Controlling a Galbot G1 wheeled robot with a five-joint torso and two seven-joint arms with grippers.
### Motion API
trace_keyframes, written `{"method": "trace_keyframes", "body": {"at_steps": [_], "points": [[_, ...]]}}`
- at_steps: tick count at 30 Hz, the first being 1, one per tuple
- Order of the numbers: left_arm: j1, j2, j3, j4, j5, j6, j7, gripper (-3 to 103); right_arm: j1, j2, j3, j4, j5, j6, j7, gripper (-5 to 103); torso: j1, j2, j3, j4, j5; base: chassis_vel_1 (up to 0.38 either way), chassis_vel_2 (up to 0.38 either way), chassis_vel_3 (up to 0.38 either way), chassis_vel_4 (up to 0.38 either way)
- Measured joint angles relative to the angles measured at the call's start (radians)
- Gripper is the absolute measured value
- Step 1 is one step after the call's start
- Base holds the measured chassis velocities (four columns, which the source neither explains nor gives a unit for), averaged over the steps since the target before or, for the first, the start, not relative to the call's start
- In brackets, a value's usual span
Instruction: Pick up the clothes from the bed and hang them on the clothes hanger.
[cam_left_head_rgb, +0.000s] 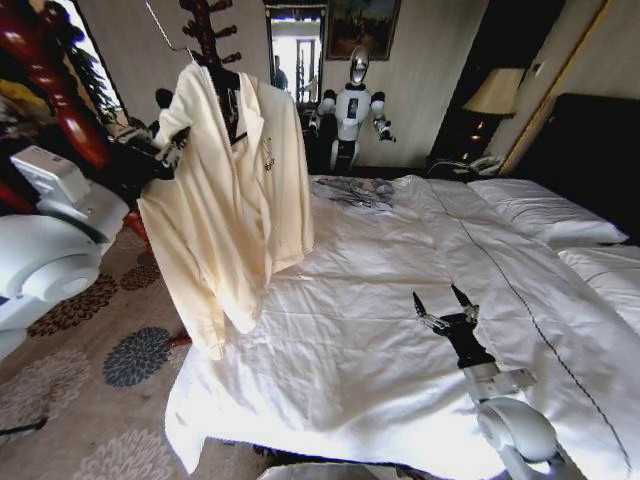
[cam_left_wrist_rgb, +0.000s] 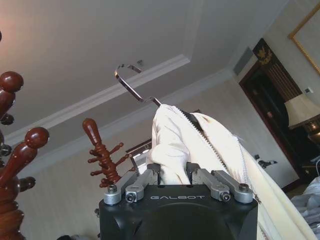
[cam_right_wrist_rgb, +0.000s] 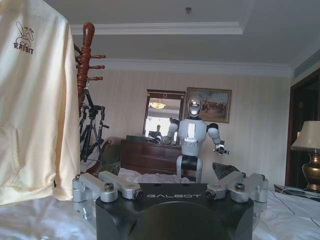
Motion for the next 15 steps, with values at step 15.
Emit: {"method": "trace_keyframes", "body": {"at_steps": [15], "points": [[0.201, 0.046, -0.242, 0.062, -0.021, 0.026, -0.003, 24, 0.016, -0.008, -0.025, 0.001, 0.004, -0.009, 0.013, 100, 0.0, 0.0, 0.0, -0.0003, 0.0, 0.0, 0.0, 0.0, 0.0]]}}
